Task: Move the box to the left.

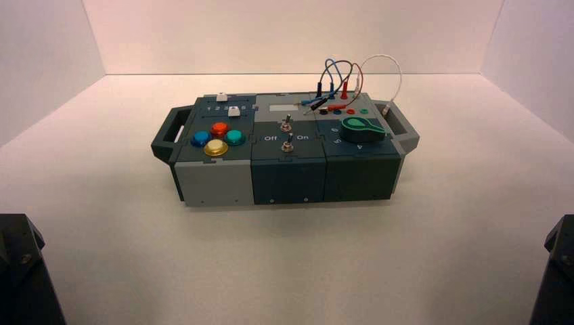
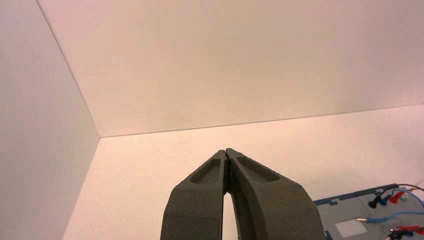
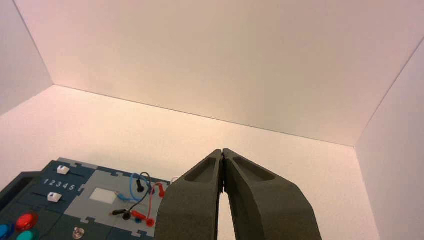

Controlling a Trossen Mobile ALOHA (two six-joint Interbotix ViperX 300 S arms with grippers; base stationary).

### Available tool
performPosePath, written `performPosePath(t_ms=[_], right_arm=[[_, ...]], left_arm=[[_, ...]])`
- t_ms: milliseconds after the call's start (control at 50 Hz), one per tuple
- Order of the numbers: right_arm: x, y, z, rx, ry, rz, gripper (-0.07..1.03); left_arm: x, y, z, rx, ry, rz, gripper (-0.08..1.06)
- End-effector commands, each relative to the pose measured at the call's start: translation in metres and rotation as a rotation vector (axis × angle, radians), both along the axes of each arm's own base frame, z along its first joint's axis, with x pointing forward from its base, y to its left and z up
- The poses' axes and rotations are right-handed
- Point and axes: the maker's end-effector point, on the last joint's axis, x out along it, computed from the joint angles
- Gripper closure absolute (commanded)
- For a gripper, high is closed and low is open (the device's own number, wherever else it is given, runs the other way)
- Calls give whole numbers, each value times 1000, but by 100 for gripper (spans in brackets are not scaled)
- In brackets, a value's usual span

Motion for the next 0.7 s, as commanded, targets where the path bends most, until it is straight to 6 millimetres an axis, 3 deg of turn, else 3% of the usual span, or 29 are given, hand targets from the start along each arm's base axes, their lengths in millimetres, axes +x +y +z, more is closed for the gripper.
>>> performPosePath(t_ms=[20,360,600,700], right_arm=[[3,0,11,6,-21,-5,99],[4,0,9,8,-8,-6,99],[9,1,-7,-7,82,-9,99],[15,4,-20,-21,165,-5,99]], left_arm=[[2,0,7,-1,-20,0,101],[1,0,1,6,15,-1,101],[-3,-1,-37,39,310,-8,101],[-5,-1,-62,54,449,-10,101]])
